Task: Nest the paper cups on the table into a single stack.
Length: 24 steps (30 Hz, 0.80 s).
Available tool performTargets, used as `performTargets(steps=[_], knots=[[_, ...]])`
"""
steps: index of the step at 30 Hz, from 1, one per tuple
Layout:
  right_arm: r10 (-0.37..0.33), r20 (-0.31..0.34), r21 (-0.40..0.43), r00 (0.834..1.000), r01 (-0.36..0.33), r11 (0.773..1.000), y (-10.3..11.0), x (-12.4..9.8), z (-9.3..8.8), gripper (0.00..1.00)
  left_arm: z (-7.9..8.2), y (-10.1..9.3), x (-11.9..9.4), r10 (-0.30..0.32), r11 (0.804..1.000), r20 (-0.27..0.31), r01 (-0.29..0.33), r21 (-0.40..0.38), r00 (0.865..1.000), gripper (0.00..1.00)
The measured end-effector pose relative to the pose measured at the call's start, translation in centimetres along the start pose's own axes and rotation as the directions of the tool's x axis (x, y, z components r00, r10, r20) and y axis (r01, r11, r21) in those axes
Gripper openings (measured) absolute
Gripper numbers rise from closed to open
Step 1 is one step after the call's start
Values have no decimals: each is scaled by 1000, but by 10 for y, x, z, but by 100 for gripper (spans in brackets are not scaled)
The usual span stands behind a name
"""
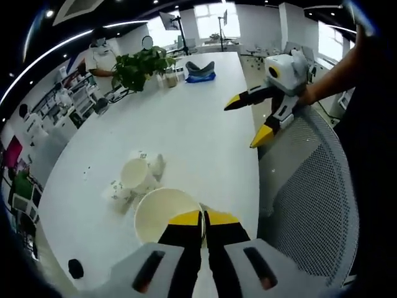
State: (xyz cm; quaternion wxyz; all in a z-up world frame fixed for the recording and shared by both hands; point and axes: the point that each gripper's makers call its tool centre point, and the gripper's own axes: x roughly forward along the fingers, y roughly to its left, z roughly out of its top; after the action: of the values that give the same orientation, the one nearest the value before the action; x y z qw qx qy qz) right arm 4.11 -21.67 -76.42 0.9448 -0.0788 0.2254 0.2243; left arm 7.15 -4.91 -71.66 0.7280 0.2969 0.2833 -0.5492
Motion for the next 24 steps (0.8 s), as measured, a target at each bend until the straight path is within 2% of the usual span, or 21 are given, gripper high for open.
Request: performTargets(steps=[12,19,24], knots=[[-6,0,-2,1000,6,1000,-1,0,0,74,-15,-9,18,-44,999,-37,44,-18,998,0],[-9,-1,-2,1000,9,1000,-2,0,-1,74,-24,-15,33,-90,995,-31,88,-47,995,0],[-11,-2,-1,1000,11,1000,-3,0,-1,74,-25,-22,34,-110,993,-39,108,-45,993,0]])
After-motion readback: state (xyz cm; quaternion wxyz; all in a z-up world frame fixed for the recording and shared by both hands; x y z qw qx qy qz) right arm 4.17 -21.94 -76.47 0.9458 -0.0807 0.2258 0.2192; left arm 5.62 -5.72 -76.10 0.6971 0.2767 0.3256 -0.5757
